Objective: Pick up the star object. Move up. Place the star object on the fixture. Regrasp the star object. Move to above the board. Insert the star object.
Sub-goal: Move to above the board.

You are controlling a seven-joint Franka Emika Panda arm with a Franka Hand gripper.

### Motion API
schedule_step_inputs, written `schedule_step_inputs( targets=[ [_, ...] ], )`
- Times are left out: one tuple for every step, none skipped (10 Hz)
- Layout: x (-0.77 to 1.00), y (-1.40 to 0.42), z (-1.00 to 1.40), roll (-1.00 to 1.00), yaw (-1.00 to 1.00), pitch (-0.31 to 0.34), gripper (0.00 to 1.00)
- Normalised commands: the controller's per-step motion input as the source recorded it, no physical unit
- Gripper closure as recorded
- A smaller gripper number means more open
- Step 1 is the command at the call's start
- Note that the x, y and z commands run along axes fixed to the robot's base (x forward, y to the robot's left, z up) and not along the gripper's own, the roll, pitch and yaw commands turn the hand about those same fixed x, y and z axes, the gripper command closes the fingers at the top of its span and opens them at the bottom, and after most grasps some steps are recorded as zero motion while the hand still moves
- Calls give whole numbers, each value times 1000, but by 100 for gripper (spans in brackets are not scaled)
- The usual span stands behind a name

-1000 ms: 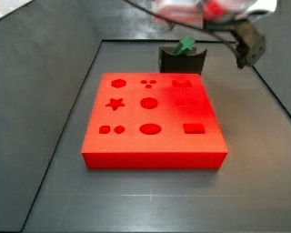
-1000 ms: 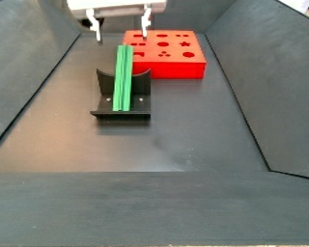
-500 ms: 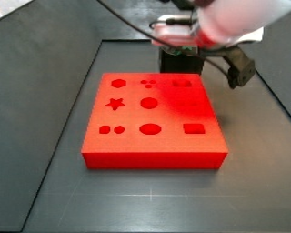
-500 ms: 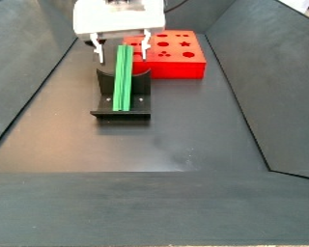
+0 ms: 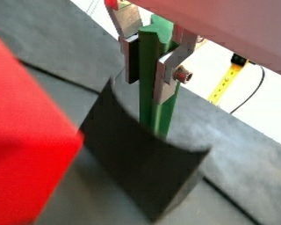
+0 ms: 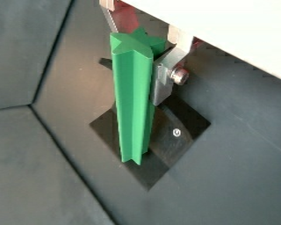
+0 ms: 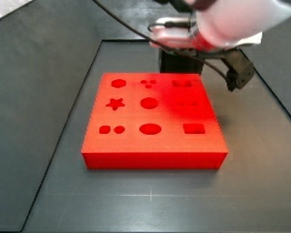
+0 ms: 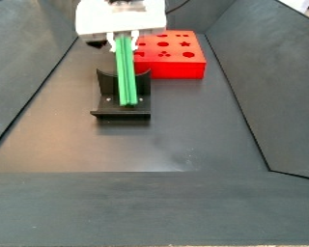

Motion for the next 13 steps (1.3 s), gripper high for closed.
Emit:
schedule_step_inputs(
  targets=[
    [-241, -85, 1000, -53, 18, -123, 100],
    [-234, -82, 1000, -49, -2, -114, 100],
    [-231, -80, 1000, -46, -16, -102, 100],
    [-222, -73, 1000, -44, -41, -74, 100],
    [-215, -69, 1000, -45, -62, -50, 100],
    [-205, -62, 1000, -49, -82, -13, 100],
    [-199, -59, 1000, -53, -85, 14, 100],
    [-189, -54, 1000, -57, -75, 50, 100],
    [-184, -51, 1000, -55, -67, 65, 100],
    [-172, -47, 1000, -51, -42, 89, 100],
    [-162, -44, 1000, -46, -22, 102, 100],
    [-151, -42, 1000, -43, 5, 108, 100],
    [-143, -39, 1000, -44, 20, 106, 100]
  ],
)
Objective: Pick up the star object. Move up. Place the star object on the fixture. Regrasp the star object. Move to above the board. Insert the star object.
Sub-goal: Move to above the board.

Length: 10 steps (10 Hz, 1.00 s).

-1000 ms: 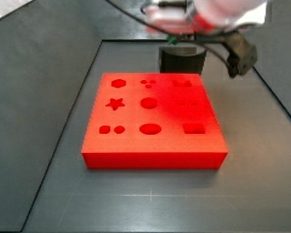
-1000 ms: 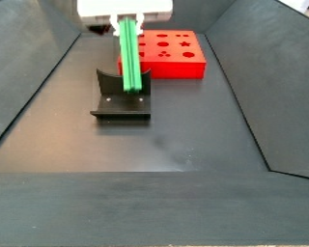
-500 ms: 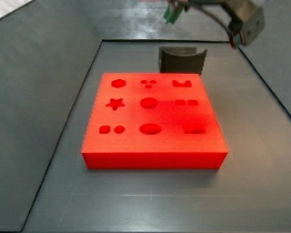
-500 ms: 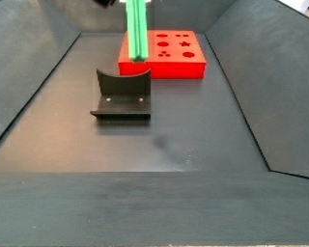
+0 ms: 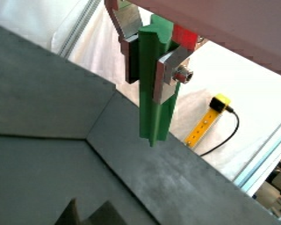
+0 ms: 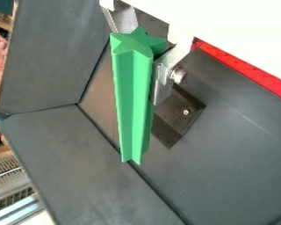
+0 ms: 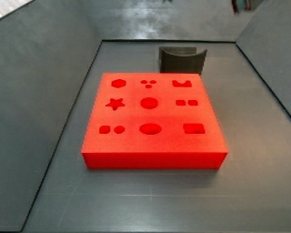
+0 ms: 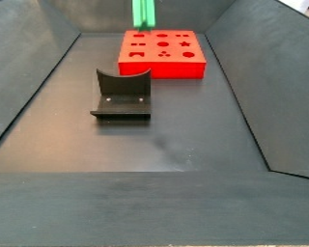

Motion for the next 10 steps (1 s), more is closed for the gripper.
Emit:
schedule_step_inputs(
  targets=[
    [-129, -31, 991, -47, 41, 95, 100],
    [-98, -23, 813, -50, 54, 88, 100],
    [-62, -15, 639, -54, 59, 80, 100],
    [-28, -15, 404, -51, 67, 81, 100],
    [-8, -17, 236, -47, 66, 86, 100],
    [-423, -1000, 175, -1000, -82, -1, 100],
    [-421, -1000, 175, -1000, -82, -10, 100],
    [-441, -1000, 190, -1000, -83, -14, 100],
    [-463, -1000, 171, -1000, -84, -14, 100],
    [-498, -1000, 178, -1000, -88, -13, 100]
  ],
)
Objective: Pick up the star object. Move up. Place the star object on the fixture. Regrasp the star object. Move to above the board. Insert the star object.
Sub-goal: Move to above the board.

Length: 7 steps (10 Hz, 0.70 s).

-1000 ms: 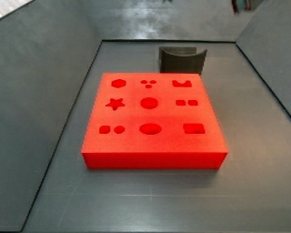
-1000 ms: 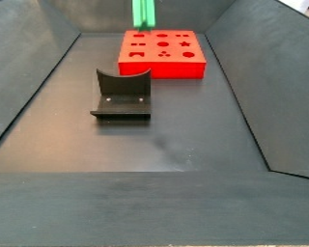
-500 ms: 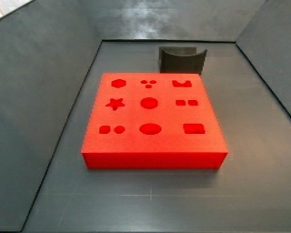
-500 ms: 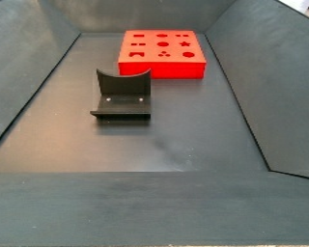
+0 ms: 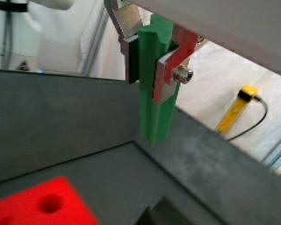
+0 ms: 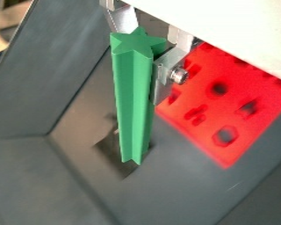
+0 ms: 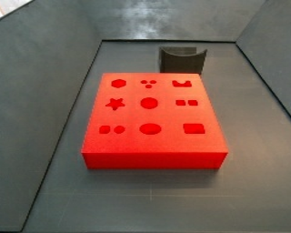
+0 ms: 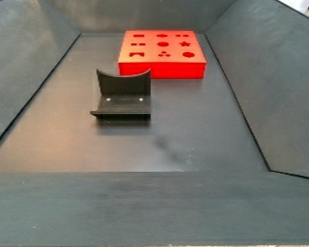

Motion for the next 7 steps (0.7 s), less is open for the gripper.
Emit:
schedule_step_inputs(
  targets=[
    [-514, -976, 175, -1000, -89, -9, 100],
    [-426, -766, 137, -1000, -90, -4, 100],
    [-209, -282, 58, -1000, -89, -4, 100],
    [-133, -124, 28, -1000, -88, -6, 100],
    [-81, -19, 13, -1000, -80, -9, 100],
    [-85, -1, 13, -1000, -75, -20, 100],
    [-73, 24, -1, -860, -58, -30, 100]
  ],
)
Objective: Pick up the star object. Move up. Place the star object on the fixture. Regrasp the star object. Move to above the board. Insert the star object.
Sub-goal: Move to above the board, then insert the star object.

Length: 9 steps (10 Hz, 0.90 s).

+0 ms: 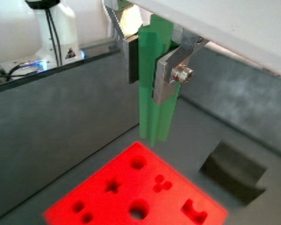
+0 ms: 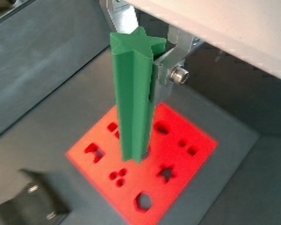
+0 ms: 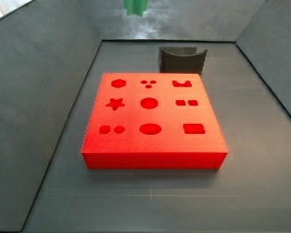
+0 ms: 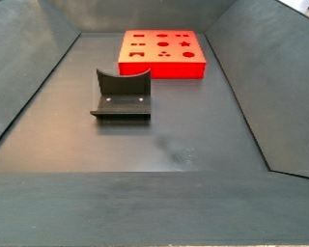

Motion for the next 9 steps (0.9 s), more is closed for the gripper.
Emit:
schedule_step_inputs(
  targets=[
    [-69, 29, 2, -702, -46, -36, 100],
    [-56, 21, 4, -431, -25, -37, 100],
    [-41, 15, -1, -287, -18, -32, 100],
    [23, 0, 0, 0, 0, 0, 100],
    [46, -43, -234, 80, -860, 0, 100],
    [0, 0, -320, 37, -1000, -19, 100],
    [0, 0, -357, 3, -1000, -13, 100],
    [0, 0, -431, 0, -1000, -6, 100],
    [-31, -14, -666, -39, -1000, -183, 100]
  ],
)
